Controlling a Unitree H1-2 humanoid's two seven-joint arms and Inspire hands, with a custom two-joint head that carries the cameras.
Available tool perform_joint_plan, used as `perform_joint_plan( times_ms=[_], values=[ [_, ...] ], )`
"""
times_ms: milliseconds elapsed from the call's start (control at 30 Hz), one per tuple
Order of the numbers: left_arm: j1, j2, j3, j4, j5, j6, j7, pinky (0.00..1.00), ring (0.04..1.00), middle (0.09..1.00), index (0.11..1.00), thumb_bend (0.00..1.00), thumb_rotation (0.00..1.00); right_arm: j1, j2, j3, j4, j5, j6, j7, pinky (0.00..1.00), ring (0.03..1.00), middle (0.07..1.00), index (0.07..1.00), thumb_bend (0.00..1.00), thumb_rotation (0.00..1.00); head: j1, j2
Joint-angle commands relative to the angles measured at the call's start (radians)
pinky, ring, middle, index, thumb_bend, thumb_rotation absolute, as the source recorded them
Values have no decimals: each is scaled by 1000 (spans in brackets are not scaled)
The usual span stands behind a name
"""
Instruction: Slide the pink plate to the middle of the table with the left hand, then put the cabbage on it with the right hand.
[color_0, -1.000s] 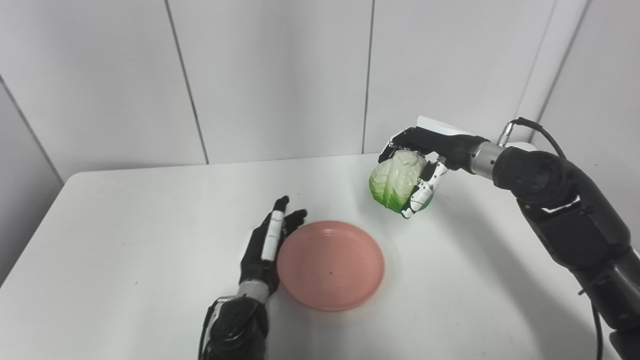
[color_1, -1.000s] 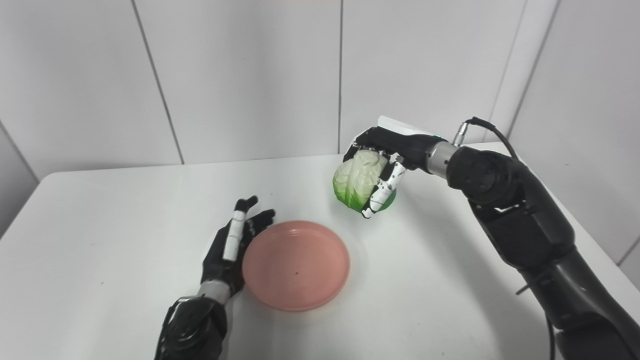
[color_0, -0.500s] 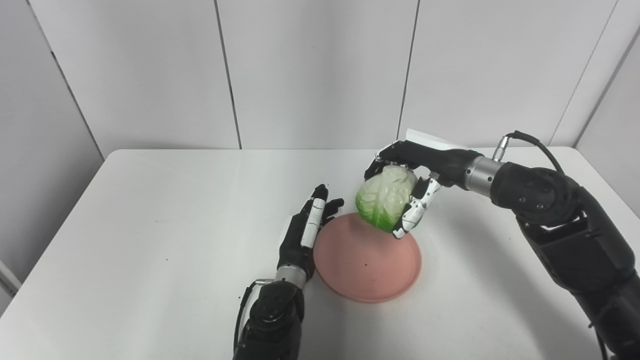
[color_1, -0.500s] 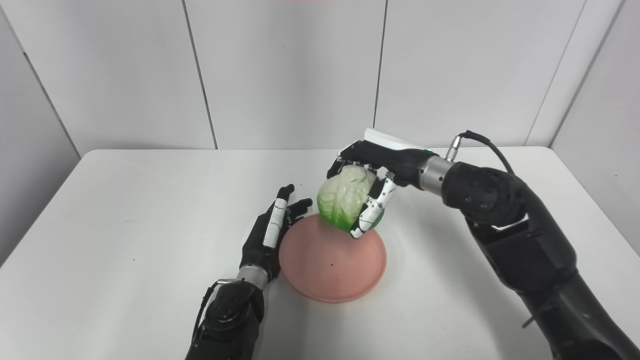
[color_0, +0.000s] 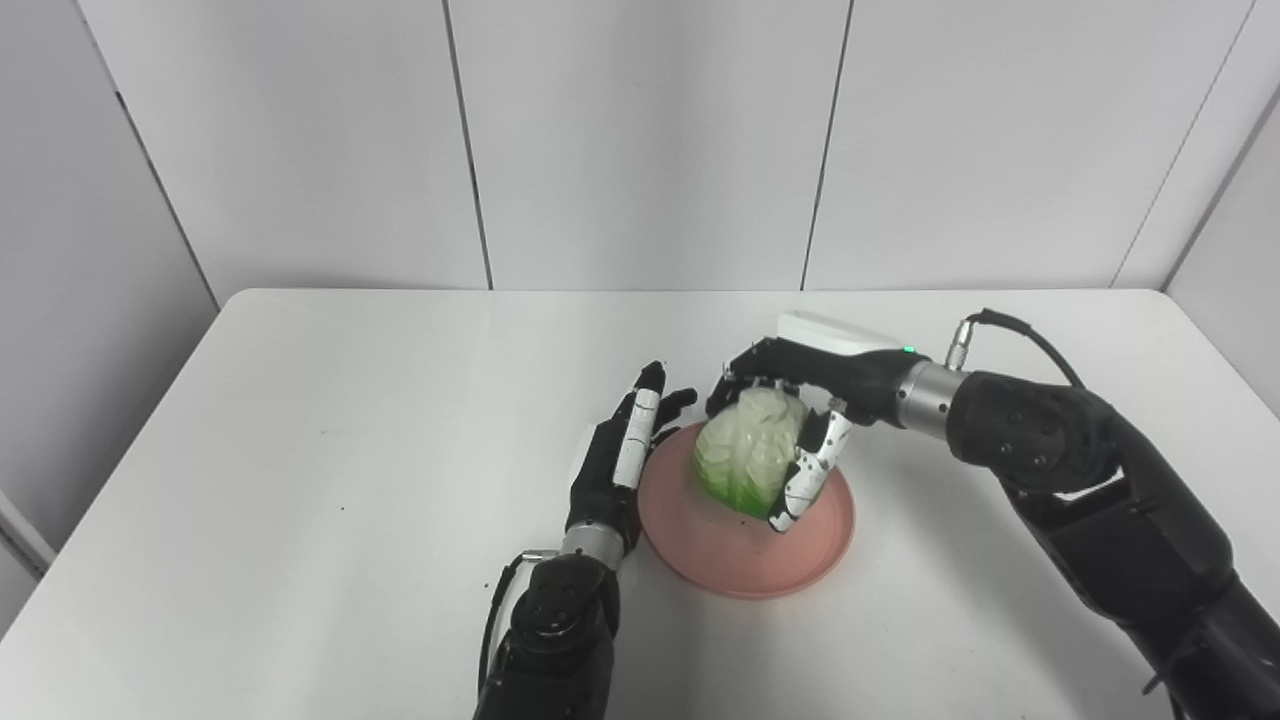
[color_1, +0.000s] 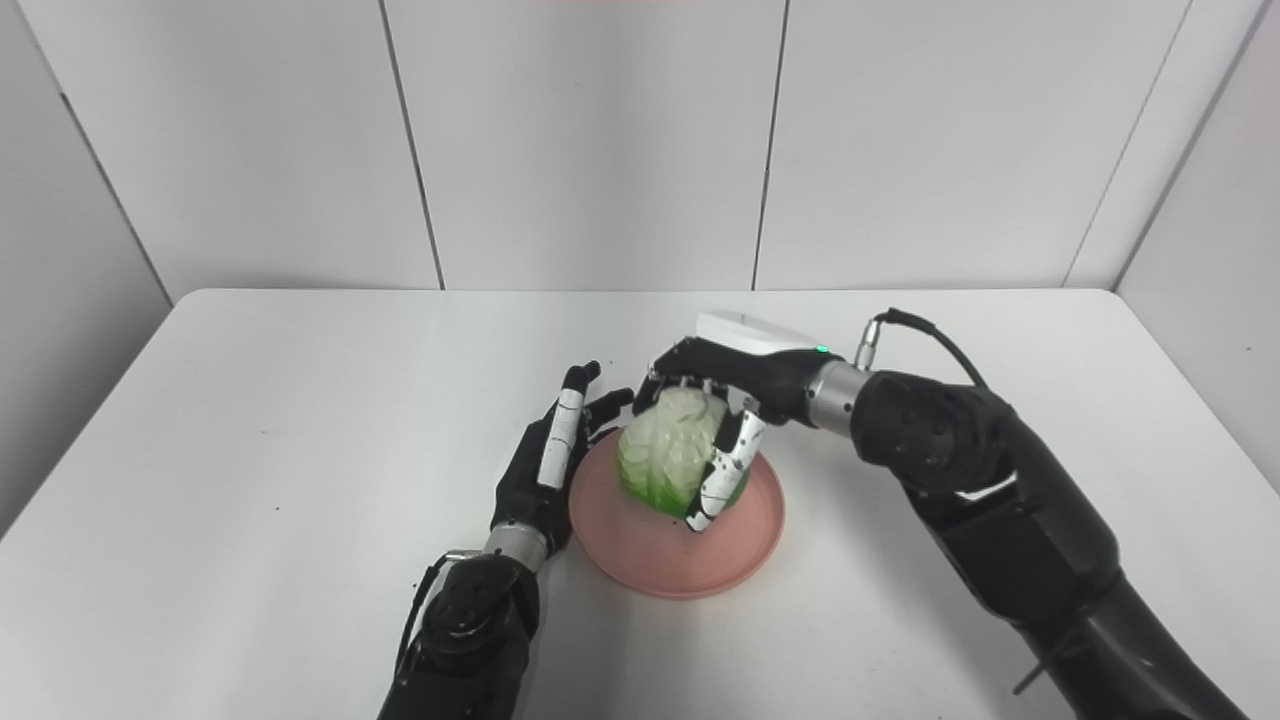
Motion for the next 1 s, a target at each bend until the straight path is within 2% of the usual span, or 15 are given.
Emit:
perform_joint_plan(
  times_ms=[0,333,567,767,800,833,867,900,933,967],
  values=[
    [30,-10,1,20,9,20,14,901,905,774,876,928,999,-30,-2,-14,-8,-8,-63,-36,357,439,484,561,572,0,1,1],
    [30,-10,-3,16,6,21,10,948,916,767,878,983,1000,6,12,-10,27,-52,-96,-53,343,430,487,568,570,0,-2,7],
    [28,-14,-9,17,9,22,12,941,910,764,882,960,1000,21,14,6,95,-85,-228,-105,361,446,487,570,570,0,-1,9],
    [28,-13,-11,16,5,22,11,933,905,761,891,960,1000,27,13,9,121,-94,-296,-112,401,489,490,583,569,0,-1,12],
    [29,-14,-11,17,5,19,12,933,901,760,893,957,1000,26,10,14,124,-104,-309,-114,428,513,558,601,794,45,-1,12],
    [29,-15,-11,17,5,16,12,933,899,759,893,956,1000,26,7,18,125,-115,-320,-113,466,551,596,615,880,69,-1,12],
    [30,-15,-11,18,5,12,12,927,895,752,894,957,1000,26,3,22,124,-128,-330,-114,566,656,676,643,958,103,-1,12],
    [30,-15,-10,18,4,9,12,922,893,748,894,959,1000,26,2,25,124,-136,-336,-114,625,717,721,658,984,119,-1,12],
    [31,-16,-9,18,3,9,13,922,893,747,894,959,1000,27,-2,28,120,-154,-347,-121,633,725,728,660,988,121,-1,12],
    [31,-16,-8,18,2,10,13,921,894,747,892,959,1000,27,-5,30,118,-168,-356,-125,711,790,776,677,996,149,-1,12]
  ],
)
